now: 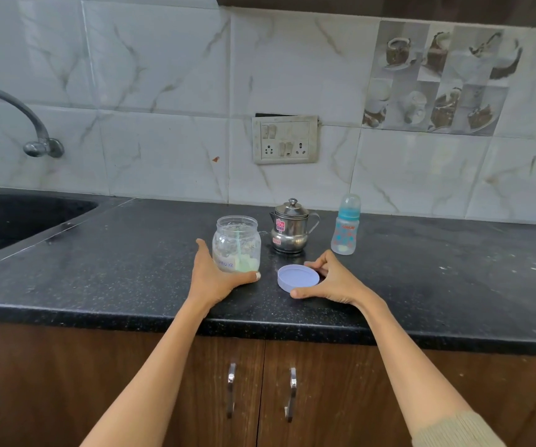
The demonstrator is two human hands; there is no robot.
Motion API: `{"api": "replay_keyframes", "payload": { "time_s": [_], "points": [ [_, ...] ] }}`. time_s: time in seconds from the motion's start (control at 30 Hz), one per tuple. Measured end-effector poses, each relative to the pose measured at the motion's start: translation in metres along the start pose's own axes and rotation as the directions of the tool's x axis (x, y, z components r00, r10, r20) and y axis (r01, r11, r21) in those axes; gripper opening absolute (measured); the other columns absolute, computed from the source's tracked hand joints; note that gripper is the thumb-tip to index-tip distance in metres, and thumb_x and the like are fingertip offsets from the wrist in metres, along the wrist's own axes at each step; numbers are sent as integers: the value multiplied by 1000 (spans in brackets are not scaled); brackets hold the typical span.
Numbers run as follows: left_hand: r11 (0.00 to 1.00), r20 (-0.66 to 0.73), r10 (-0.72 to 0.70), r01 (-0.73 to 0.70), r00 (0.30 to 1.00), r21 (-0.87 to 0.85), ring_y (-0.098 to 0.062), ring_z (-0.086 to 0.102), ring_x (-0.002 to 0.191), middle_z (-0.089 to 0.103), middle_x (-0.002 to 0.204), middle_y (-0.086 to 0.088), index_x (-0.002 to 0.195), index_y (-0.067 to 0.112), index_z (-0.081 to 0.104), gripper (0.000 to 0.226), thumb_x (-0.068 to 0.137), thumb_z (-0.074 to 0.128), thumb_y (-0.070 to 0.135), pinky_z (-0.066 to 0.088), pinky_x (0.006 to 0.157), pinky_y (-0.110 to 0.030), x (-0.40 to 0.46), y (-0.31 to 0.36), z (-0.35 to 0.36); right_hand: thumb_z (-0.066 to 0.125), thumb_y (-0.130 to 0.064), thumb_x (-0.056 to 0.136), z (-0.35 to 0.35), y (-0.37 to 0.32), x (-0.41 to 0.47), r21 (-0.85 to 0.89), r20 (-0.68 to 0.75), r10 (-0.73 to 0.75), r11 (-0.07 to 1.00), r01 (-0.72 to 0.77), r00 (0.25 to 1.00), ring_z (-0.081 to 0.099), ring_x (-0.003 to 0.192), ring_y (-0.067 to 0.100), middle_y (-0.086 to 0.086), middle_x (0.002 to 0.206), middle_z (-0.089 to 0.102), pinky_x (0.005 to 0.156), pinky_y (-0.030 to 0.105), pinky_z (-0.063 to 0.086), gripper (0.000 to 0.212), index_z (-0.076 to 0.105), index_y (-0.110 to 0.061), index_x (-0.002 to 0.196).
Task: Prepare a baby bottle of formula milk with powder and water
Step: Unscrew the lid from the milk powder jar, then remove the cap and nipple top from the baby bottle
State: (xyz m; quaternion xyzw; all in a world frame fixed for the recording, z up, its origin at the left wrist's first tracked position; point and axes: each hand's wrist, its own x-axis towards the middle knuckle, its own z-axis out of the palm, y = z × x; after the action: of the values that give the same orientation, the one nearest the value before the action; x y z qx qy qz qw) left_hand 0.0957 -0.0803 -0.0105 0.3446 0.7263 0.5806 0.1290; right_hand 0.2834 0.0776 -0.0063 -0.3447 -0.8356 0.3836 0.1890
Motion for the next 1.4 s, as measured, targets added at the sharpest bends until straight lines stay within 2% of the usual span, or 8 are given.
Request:
{"api": "replay_keyframes", "payload": {
  "time_s": [0.1,0.2,0.33,0.6,0.73,0.87,1.03,1.4],
  "points": [
    [988,-168,153,-156,974,-5,-15,1,146,-2,159,2,150,18,-9,135,57,88,38,9,118,-38,-15,6,0,83,-37,65,-8,5,-1,278,-169,-28,958,75,985,44,131,19,2,136,54,109,38,37,57,41,-16,97],
    [931,-316,357,-364,879,38,-4,4,143,4,158,8,151,21,-1,127,59,87,35,10,113,-24,-33,15,10,83,-29,68,-22,17,4,419,-398,65,900,118,915,49,127,18,2,127,58,103,33,42,52,42,-14,97],
    [844,-129,536,-526,834,104,9,6,139,10,152,17,150,21,5,125,57,86,41,8,110,-8,-43,30,47,83,-32,67,-42,33,24,421,-563,202,905,67,802,47,129,20,8,134,52,98,29,41,61,45,-15,111],
    [829,233,521,-552,821,89,10,6,138,5,152,23,149,28,0,123,60,77,61,5,104,-2,-37,55,118,82,-38,68,-65,42,79,275,-592,168,962,1,788,41,134,27,13,148,40,108,39,37,94,34,-6,143],
    [809,277,527,-574,804,126,14,1,133,3,146,27,149,25,5,115,64,76,58,-3,93,9,-35,46,128,81,-36,68,-65,43,98,236,-589,130,972,16,797,60,108,21,11,124,61,85,28,48,68,55,-6,124],
    [816,240,523,-562,818,136,15,5,132,7,146,29,149,28,7,112,65,76,57,-1,94,8,-31,40,128,80,-30,71,-60,43,106,203,-605,116,979,11,788,62,106,21,10,120,64,87,29,48,58,57,-8,119],
    [869,132,471,-484,872,100,4,24,134,24,149,22,146,32,19,98,69,77,49,22,106,-16,-33,42,119,81,-29,70,-52,37,90,173,-609,108,985,-1,786,63,108,21,10,121,64,90,32,49,59,58,-8,120],
    [933,24,359,-357,933,-56,-6,38,131,42,145,7,144,21,34,88,71,77,42,30,102,-20,-52,39,84,84,-38,63,-24,-22,0,186,-598,31,977,102,801,64,94,13,6,112,69,75,22,52,62,63,-11,115]
  ]
}}
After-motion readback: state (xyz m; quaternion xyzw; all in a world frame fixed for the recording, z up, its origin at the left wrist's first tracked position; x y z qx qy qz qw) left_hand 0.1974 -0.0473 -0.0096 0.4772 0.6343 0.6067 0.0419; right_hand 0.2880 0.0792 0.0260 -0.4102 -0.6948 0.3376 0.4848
